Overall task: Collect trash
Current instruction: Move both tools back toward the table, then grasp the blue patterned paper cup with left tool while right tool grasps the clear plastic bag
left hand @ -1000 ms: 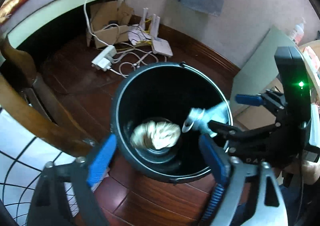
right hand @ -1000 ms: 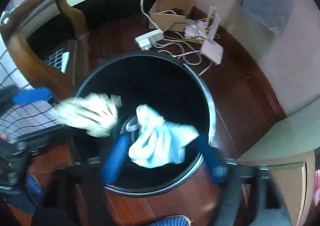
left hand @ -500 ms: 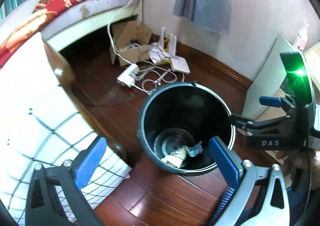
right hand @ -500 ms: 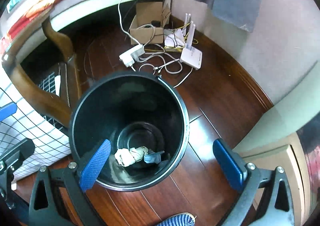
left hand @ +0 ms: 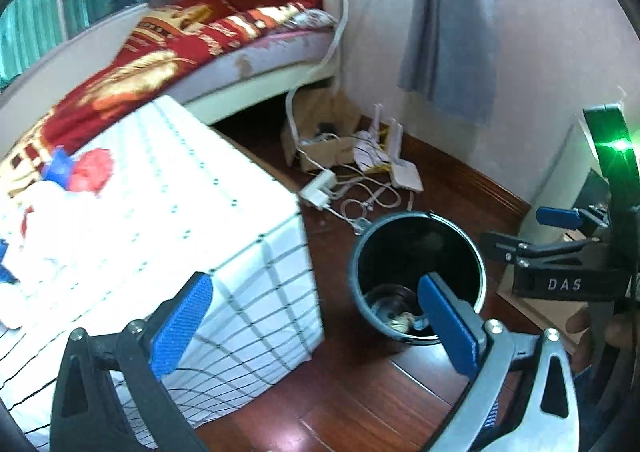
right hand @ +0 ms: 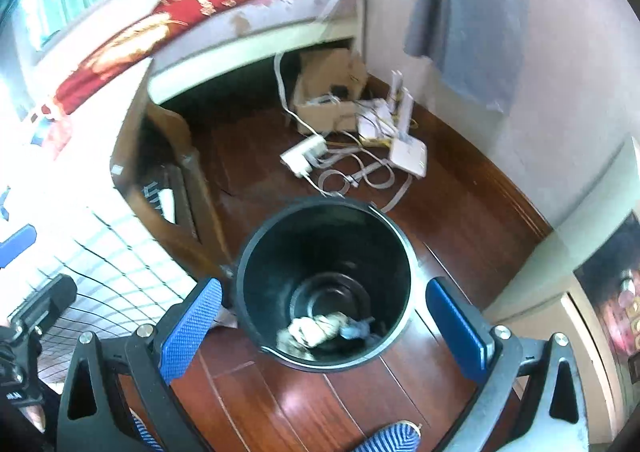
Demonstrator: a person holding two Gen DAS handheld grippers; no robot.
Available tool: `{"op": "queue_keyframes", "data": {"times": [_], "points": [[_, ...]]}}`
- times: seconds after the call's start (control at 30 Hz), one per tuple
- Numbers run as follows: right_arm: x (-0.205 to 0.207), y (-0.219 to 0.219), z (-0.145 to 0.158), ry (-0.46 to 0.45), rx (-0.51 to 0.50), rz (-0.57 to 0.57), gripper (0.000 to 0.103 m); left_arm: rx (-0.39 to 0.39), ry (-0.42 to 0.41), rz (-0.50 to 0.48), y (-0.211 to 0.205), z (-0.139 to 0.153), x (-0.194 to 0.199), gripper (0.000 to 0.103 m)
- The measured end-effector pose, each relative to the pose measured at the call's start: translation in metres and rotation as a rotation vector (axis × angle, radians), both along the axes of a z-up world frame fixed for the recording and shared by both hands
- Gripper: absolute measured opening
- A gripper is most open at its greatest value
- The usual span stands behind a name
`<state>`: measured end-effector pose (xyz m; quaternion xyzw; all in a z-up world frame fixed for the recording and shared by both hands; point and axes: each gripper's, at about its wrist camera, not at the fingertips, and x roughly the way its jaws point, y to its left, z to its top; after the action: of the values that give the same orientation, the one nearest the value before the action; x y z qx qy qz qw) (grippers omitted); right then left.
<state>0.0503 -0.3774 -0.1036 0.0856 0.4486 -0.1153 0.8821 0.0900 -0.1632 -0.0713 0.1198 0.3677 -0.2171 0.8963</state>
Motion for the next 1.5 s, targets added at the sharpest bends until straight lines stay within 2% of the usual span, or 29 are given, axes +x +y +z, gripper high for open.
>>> {"op": "queue_keyframes", "data": {"times": [0.27, 0.57, 0.67, 0.77, 0.87, 1.07, 1.23, 1.5], "points": [[0.025, 0.059, 0.029, -0.058, -0.018, 0.111, 0.103, -0.009, -0.076, 0.139, 0.060, 0.021, -0.006, 0.103], [0.045, 0.128, 0.051, -0.115, -0.022, 0.238, 0.103, -0.039, -0.091, 0.307, 0.135, 0.025, -0.006, 0.103], [0.059, 0.156, 0.053, -0.121, -0.013, 0.296, 0.103, -0.041, -0.097, 0.373, 0.161, 0.025, -0.006, 0.103], [0.070, 0.189, 0.053, -0.158, -0.044, 0.360, 0.103, -0.038, -0.098, 0.444, 0.189, 0.024, -0.006, 0.103], [0.081, 0.219, 0.052, -0.139, -0.087, 0.420, 0.103, -0.039, -0.092, 0.550, 0.226, 0.019, -0.002, 0.101], [0.110, 0.267, 0.047, -0.132, -0.069, 0.519, 0.103, -0.049, -0.088, 0.700, 0.280, 0.008, 0.013, 0.095], [0.139, 0.303, 0.039, -0.130, -0.065, 0.583, 0.103, -0.074, -0.075, 0.773, 0.304, 0.002, 0.034, 0.095], [0.187, 0.337, 0.021, -0.107, -0.051, 0.637, 0.103, -0.094, -0.056, 0.824, 0.307, -0.004, 0.082, 0.095]]}}
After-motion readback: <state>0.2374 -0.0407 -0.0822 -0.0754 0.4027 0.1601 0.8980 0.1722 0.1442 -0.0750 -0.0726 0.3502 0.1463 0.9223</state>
